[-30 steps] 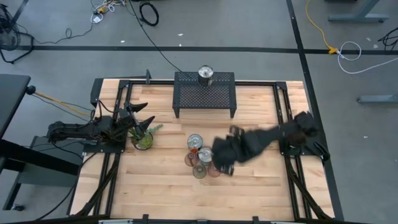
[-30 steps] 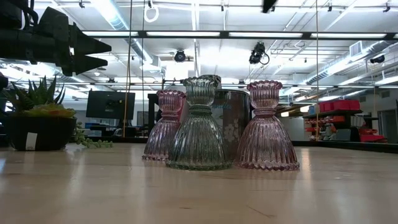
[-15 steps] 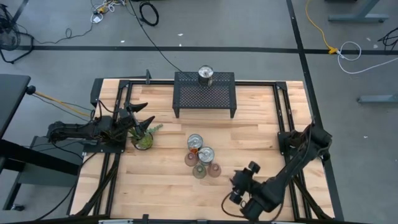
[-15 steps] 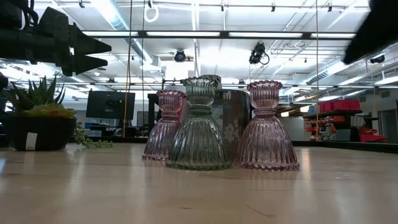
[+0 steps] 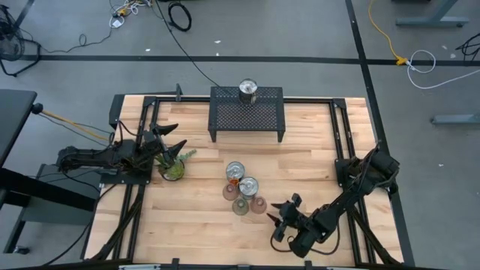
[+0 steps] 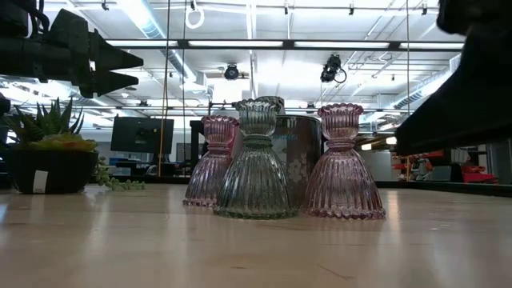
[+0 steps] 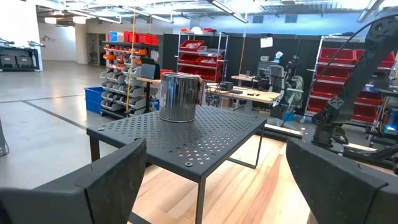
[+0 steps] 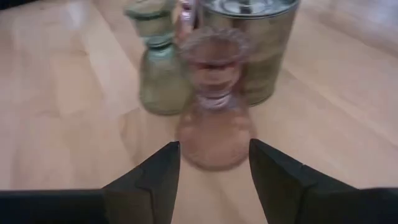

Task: Pick & Place candle stick holders
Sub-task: Put the right pink glass candle holder on the shelf

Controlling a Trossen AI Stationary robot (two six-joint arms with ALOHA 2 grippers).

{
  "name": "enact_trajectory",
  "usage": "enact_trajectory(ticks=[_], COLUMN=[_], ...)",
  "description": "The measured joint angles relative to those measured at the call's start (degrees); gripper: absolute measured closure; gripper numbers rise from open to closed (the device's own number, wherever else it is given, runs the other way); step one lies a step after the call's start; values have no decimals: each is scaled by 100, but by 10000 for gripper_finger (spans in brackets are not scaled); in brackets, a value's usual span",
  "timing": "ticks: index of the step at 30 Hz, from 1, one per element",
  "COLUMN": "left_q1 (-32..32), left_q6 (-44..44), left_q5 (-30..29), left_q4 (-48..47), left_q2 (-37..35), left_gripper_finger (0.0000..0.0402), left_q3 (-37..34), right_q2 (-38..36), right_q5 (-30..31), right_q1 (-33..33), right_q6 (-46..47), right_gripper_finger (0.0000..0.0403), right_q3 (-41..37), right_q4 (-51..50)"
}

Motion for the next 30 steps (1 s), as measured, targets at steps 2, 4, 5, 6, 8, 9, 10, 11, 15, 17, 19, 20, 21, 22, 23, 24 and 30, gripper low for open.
enact_trajectory(ticks=[2,4,5,6,8,9,10,11,15,17,19,20,21,22,23,24,30], left_q1=[-1,-2,0,-2,-1,0,-2,-1,-1,-1,0,-2,0,-1,-2,-1,-2], left_q6=[1,4,2,2,4,4,3,4,4,7,4,7,7,7,7,7,8], left_q5=[0,0,0,0,0,0,0,0,0,0,0,-3,-2,0,0,-2,-3], left_q4=[0,0,0,0,0,0,0,0,0,0,0,0,0,0,0,0,0], left_q2=[-1,0,0,0,0,0,-1,-2,-2,0,-2,0,-2,-1,0,0,0], left_gripper_finger=[16,16,16,16,16,16,16,16,16,16,16,16,16,16,16,16,16], left_q3=[0,-1,-1,0,0,-1,-1,0,0,-1,0,-2,-2,-2,-1,0,-1], right_q2=[0,0,0,2,2,2,2,2,22,67,116,151,191,235,272,289,319], right_q5=[9,10,27,66,167,173,175,174,118,69,40,-7,-54,-58,-56,-58,-11], right_q1=[-71,-150,-189,-223,-274,-303,-331,-353,-486,-555,-620,-655,-681,-708,-724,-747,-849], right_q6=[-74,-181,-255,-394,-646,-812,-990,-1151,-1429,-1497,-1501,-1516,-1516,-1516,-1524,-1578,-1639], right_gripper_finger=[211,211,211,211,211,211,211,211,211,209,204,200,195,190,183,176,151], right_q3=[-42,-80,-94,-102,-106,-106,-107,-108,-108,-108,-108,-108,-108,-108,-110,-110,-108], right_q4=[62,226,359,516,834,981,1134,1268,1478,1521,1578,1603,1615,1638,1710,1792,1895])
